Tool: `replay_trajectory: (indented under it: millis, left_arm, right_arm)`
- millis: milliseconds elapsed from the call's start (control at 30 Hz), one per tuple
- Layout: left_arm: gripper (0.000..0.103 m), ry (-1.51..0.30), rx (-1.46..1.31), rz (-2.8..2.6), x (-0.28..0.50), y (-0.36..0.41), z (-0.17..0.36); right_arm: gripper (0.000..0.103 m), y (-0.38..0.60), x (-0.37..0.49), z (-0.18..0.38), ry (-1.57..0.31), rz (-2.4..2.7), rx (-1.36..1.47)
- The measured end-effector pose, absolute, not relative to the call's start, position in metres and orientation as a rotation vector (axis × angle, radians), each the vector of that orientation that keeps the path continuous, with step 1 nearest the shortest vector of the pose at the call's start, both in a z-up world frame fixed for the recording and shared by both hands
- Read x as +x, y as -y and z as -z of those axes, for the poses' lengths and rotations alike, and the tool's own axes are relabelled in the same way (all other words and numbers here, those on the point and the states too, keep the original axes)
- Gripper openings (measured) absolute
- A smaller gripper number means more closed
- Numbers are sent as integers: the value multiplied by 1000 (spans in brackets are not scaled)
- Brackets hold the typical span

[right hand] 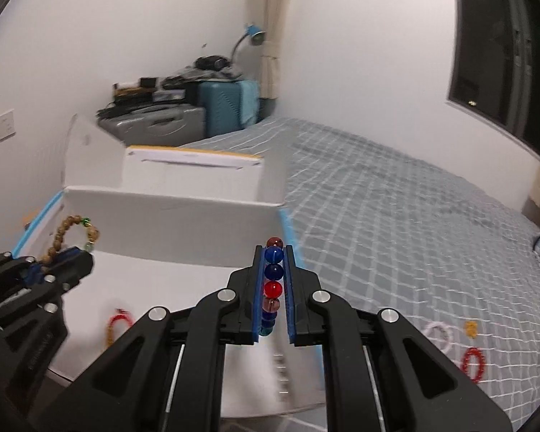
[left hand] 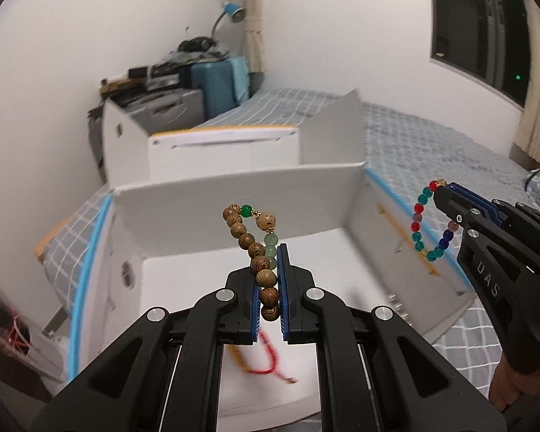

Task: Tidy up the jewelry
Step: 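Carry both bead bracelets over the white box with both tools, then open both tools to drop the bead bracelets into the box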

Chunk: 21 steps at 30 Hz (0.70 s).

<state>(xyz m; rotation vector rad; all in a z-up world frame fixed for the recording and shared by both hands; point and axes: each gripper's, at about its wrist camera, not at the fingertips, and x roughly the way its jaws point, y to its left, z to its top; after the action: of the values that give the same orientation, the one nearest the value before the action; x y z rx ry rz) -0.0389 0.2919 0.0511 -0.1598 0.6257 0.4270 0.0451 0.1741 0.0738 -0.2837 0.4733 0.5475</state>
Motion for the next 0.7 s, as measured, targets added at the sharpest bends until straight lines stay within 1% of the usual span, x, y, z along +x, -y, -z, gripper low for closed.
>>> replay_trajectory:
  millis: [100, 233, 433, 700]
  left_arm:
    - [8, -671, -179, -466, -44, -306, -40]
    - [8, -753, -218, -515, -47, -327, -24]
    - [8, -840, -232, -528, -45, -340, -7]
    - [8, -848, -220, -531, -45, -338, -4]
  right_arm:
    - [9, -194, 41, -64, -519, -573, -291]
    - [9, -220, 45, -45, -628, -609, -296]
    - [9, -230, 57, -19, -767, -612, -287]
    - [10, -229, 59, -9, -778, -599, -301]
